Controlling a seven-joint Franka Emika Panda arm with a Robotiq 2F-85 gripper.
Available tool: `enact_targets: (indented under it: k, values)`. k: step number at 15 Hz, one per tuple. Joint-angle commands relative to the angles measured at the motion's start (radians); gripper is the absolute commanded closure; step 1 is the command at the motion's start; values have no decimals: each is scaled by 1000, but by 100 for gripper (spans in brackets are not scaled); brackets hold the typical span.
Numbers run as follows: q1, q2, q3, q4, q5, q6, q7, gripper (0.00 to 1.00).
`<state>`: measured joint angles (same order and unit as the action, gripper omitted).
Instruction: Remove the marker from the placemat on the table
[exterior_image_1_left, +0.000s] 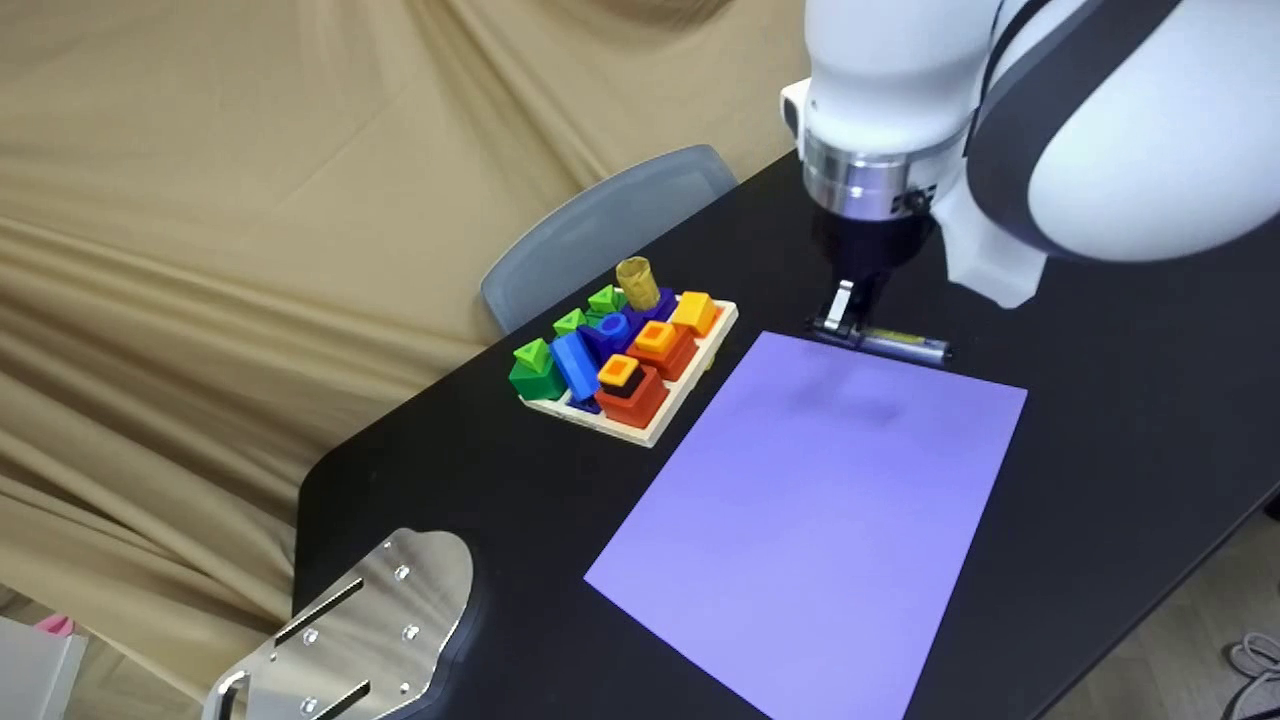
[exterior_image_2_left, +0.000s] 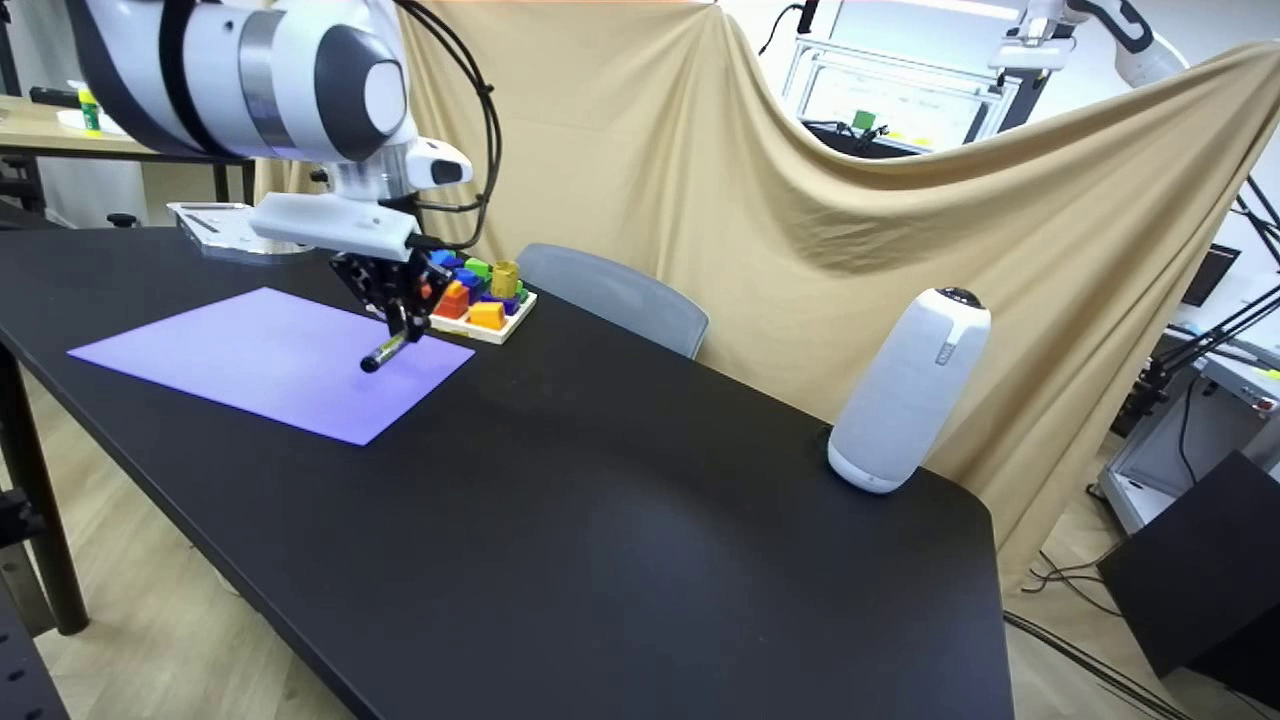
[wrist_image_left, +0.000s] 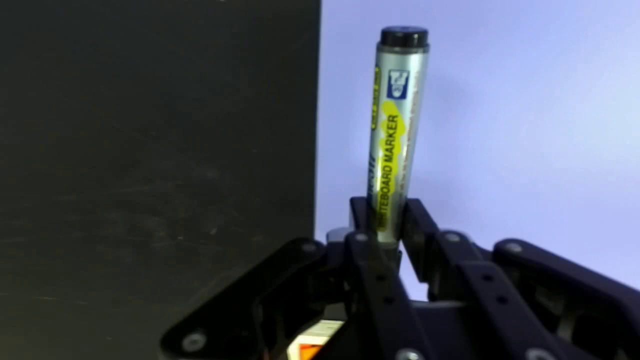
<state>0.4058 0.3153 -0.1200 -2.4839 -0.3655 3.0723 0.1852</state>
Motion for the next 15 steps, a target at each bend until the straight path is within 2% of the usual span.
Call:
enact_targets:
  k: [1, 2, 3, 5, 9, 13, 14, 15]
  values:
    - [44, -88, -130, -63, -9, -70, 110, 95]
    - [46, -92, -157, -69, -9, -85, 131, 95]
    - [11, -97, -133, -84, 29, -91, 111, 95]
    - [-2, -91, -142, -99, 65, -82, 116, 95]
    - [28, -45, -205, -99, 74, -21, 177, 95]
    - [27, -4, -222, -91, 94, 13, 201, 95]
    - [24, 5, -221, -90, 103, 18, 199, 54]
    - [19, 13, -215, -90, 114, 21, 194, 53]
